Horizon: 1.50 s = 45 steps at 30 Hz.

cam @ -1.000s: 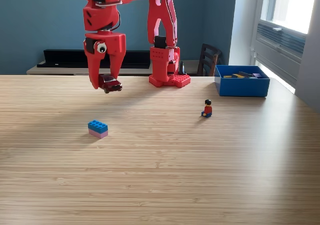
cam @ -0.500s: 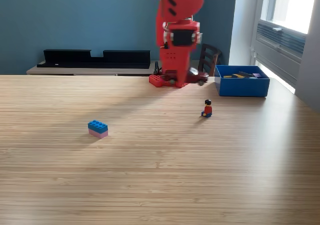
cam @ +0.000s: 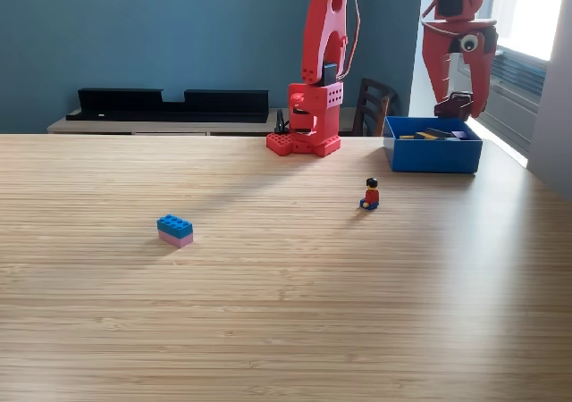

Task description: Grasp a lego block and put it in the bin.

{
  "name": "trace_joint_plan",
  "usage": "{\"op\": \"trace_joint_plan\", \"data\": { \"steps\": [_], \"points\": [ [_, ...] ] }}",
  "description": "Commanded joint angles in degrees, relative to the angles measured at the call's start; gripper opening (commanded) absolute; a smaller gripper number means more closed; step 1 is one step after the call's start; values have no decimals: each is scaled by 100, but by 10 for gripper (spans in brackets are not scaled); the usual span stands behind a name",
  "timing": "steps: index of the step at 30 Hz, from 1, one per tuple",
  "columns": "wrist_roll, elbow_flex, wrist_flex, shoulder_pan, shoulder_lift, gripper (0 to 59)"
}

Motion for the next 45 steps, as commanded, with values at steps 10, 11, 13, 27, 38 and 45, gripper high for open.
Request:
{"op": "trace_joint_plan", "data": {
  "steps": [10, 11, 13, 27, 38, 45],
  "points": [
    [-624, 756, 97, -1881, 220, 1],
    [-659, 773, 97, -1942, 220, 1],
    [-738, 782, 97, -2013, 220, 3],
    [-1380, 1037, 79, -1986, 220, 163],
    [-826, 677, 88, -633, 299, 1],
    [-466, 580, 88, 1362, 325, 1]
  ]
}}
